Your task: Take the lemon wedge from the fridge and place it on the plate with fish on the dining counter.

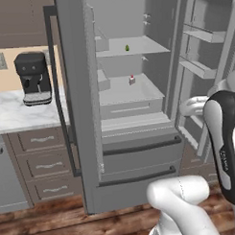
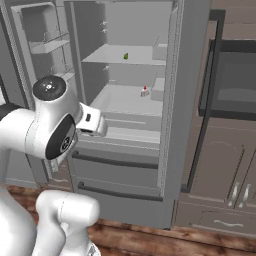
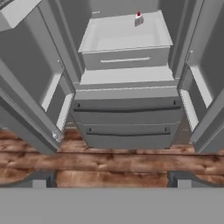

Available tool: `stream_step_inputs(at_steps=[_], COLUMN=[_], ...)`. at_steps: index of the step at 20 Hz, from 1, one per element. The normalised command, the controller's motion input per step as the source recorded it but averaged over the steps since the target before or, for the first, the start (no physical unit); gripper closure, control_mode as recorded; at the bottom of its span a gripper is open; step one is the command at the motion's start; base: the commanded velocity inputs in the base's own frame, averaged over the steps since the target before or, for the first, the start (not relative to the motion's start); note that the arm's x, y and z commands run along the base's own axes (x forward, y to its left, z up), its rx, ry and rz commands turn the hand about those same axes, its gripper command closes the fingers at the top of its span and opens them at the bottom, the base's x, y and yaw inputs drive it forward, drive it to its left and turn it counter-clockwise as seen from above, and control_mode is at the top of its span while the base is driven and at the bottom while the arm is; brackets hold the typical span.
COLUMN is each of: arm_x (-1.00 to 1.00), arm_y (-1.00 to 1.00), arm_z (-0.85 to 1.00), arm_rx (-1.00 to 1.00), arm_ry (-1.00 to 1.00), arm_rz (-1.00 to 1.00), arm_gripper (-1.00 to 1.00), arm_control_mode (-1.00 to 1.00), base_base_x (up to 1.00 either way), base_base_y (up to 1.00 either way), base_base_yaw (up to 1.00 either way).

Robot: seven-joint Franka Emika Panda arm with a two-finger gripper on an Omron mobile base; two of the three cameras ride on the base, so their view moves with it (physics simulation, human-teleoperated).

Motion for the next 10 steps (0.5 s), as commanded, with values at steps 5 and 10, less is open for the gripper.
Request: stream_step_inputs(at_steps=[5, 10], arm_x=[-0.01, -0.02], arm_y=[0.22, 0.26], arm_z=[0.06, 0.07], arm_rx=[-0.03, -0.02], arm_ry=[-0.08, -0.05], arm_rz=[-0.02, -0.03], arm_gripper=[-1.0, -1.0], arm_control_mode=[-1.0, -1.0], base_base_x=[0.0, 0.0], base_base_y=[0.0, 0.0], base_base_yaw=[0.0, 0.0])
